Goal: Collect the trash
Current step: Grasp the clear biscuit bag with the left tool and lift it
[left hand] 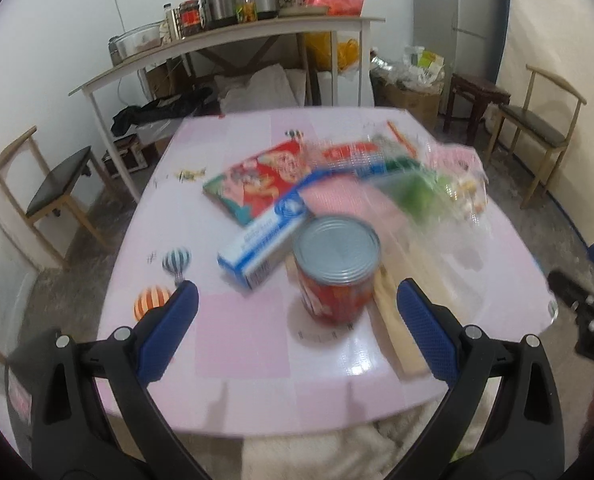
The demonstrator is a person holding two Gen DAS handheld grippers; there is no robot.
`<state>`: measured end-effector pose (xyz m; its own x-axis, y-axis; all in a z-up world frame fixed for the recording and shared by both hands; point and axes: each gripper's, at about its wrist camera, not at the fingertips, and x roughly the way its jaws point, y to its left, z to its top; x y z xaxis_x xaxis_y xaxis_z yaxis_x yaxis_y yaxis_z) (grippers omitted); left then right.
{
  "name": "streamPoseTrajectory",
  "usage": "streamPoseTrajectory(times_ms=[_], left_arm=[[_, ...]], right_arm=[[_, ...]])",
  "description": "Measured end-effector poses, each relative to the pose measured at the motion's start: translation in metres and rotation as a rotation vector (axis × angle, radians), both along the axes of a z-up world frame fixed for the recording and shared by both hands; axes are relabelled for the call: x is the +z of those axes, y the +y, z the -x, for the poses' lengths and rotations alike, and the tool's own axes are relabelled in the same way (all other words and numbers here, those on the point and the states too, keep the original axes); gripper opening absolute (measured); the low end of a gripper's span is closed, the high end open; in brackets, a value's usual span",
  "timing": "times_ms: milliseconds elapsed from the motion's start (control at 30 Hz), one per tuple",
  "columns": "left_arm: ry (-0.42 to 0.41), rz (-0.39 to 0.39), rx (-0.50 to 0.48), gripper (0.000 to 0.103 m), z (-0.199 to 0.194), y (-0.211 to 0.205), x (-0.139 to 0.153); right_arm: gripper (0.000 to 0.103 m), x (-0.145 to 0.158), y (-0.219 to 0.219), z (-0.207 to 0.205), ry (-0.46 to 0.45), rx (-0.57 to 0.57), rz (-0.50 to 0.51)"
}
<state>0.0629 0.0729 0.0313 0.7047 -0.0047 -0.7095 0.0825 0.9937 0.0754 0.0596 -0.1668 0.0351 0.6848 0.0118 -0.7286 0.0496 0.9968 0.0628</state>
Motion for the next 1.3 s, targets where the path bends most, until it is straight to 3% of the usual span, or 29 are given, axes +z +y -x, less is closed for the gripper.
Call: streamPoseTrajectory(times_ms=[133,333,433,500,600,867,1100,1300], left_arm=[[-0.035,0.04,-0.033,0.096,-0.032,0.019,0.019],[-0.032,0.278,-0.186,0.096,-0.091,0.047,0.036],[-0.002,0.3,-0.22,0.096,-0.125,0.047,0.033],[0.018,0.313,-0.236,0.096,-0.148,0.046,0.029],[0.074,0.376,-0.26,0.096,-0.178,0.049,0.02],[0.424,0.633,-0.254,0.095,-0.259,0.059,-0.037],[0.564,0.661,-0.242,0.088,-0.288,0.043,-0.073],[0.61,0.706,-0.251,0.07,-0.303,0.038,-0.089]], right_arm=[[0.097,0.007,0.011,-0.017,-0.031,0.045,-0.011],[0.097,0.012,0.024,-0.035,-0.083,0.093,-0.017],[0.097,0.009,0.032,-0.04,-0.106,0.127,-0.005],[0.097,0.005,0.032,-0.04,-0.126,0.172,-0.05],[0.097,0.001,0.027,-0.04,-0.136,0.201,-0.097],[0.097,-0.015,0.011,-0.052,-0.101,0.19,-0.14],[0.097,-0.029,0.009,-0.064,-0.071,0.191,-0.186],[0.097,-0.034,0.013,-0.069,-0.05,0.219,-0.194]])
